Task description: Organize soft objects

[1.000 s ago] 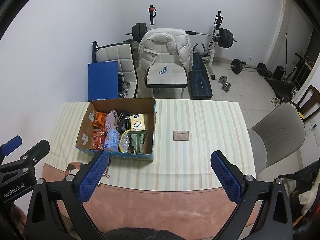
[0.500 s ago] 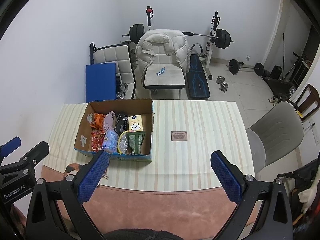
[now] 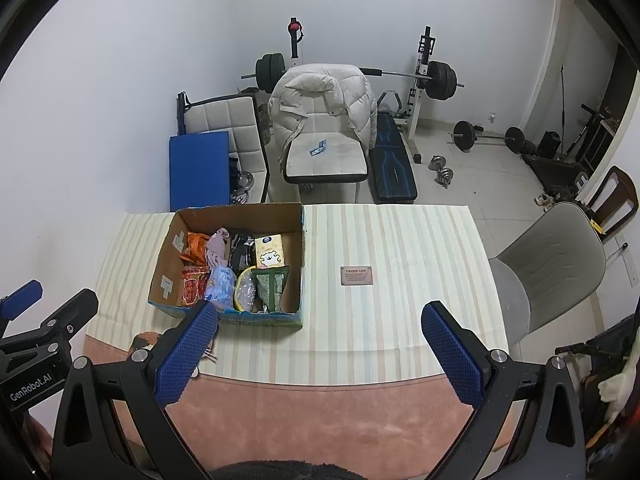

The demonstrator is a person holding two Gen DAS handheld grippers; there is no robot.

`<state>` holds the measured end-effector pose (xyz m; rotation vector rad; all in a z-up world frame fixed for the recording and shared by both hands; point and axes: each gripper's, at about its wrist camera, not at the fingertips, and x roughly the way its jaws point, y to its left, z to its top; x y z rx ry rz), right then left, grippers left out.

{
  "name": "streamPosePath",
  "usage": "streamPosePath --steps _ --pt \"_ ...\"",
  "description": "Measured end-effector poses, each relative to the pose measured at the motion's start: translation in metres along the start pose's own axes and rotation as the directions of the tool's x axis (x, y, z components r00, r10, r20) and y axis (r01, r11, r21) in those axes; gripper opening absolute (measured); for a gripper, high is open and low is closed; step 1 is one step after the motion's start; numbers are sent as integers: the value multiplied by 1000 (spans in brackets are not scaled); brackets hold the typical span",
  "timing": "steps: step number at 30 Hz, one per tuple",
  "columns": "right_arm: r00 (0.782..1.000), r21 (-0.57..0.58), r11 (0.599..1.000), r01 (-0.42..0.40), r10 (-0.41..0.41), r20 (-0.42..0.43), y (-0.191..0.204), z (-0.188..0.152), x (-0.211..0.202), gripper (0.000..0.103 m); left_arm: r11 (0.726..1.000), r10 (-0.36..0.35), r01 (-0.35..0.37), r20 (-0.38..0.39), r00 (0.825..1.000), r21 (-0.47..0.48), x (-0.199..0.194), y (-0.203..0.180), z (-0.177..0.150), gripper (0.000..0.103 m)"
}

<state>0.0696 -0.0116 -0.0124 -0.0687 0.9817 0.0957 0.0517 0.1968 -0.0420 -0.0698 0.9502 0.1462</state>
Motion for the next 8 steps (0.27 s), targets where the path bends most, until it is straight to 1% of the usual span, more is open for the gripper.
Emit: streamPosePath --steps 8 --pt "1000 -1 1000 -1 1 2 0 0 -1 103 1000 1 -1 3 1000 2 -1 0 -1 103"
